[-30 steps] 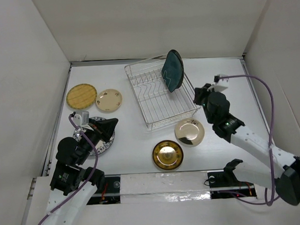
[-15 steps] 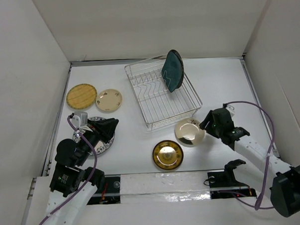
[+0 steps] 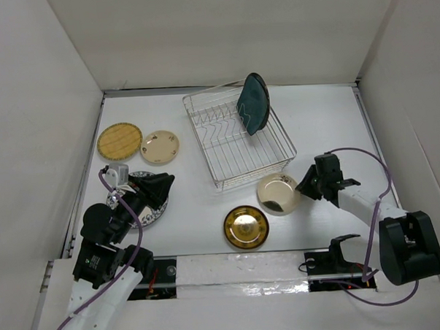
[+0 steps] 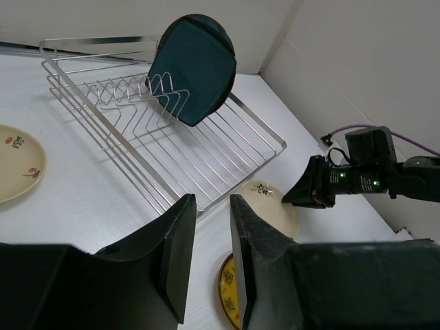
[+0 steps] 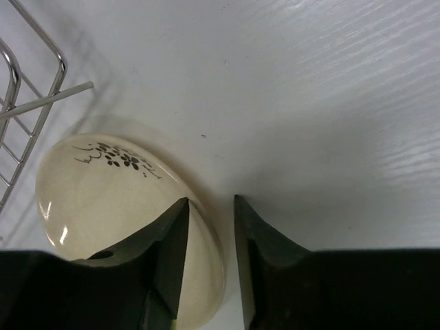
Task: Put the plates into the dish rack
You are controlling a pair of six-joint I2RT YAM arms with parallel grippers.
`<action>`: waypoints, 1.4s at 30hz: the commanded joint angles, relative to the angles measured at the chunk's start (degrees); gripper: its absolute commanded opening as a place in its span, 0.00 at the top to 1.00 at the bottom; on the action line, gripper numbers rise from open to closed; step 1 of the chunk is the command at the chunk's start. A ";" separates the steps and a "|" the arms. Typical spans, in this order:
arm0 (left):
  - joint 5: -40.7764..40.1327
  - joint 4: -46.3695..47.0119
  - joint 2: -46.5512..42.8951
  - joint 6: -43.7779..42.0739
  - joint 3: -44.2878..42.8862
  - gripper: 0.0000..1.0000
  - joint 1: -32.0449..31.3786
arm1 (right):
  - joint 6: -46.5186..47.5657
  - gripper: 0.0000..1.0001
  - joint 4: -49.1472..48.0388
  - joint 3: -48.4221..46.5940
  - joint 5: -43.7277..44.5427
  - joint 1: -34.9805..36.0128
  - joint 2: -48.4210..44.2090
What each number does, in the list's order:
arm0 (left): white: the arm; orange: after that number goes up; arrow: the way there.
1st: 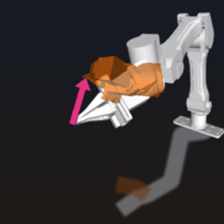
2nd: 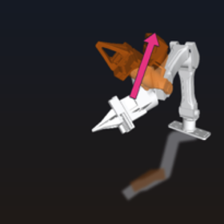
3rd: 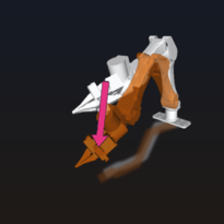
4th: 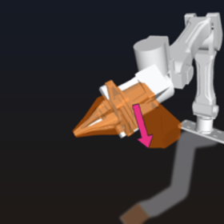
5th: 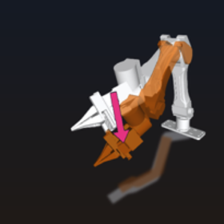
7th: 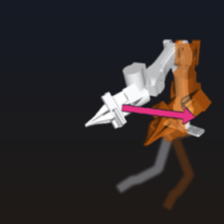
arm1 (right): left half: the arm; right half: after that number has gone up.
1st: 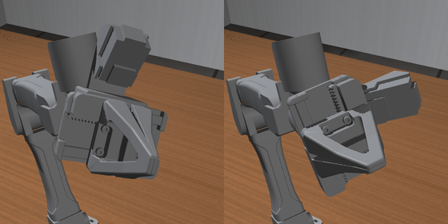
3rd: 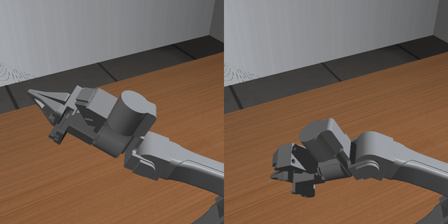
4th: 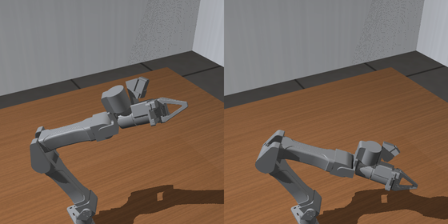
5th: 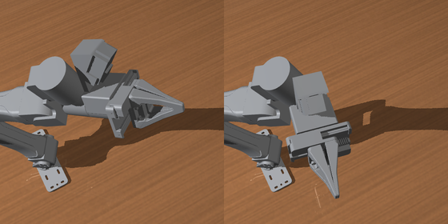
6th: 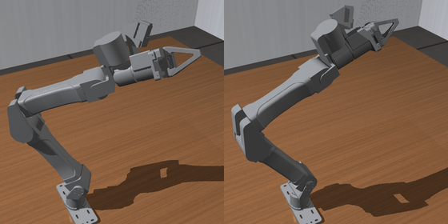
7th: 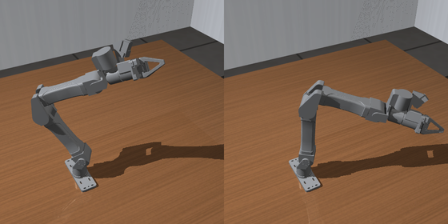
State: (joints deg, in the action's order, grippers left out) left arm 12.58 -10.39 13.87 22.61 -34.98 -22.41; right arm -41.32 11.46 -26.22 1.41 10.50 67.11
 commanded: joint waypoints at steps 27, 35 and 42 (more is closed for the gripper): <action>-1.50 2.04 -1.92 0.33 0.18 0.76 0.09 | 7.21 1.00 38.17 -29.40 4.03 25.33 -11.15; -1.33 2.22 -2.18 0.42 0.27 0.76 0.09 | 11.50 1.00 37.15 -45.65 13.32 34.41 -5.42; -1.41 2.13 -1.65 0.42 0.35 0.77 0.09 | 24.69 1.00 23.45 -56.46 38.38 33.98 6.79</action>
State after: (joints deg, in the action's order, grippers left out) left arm 11.49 -10.57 12.25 22.85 -34.98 -22.41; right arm -24.86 44.38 -77.97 24.80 44.97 69.67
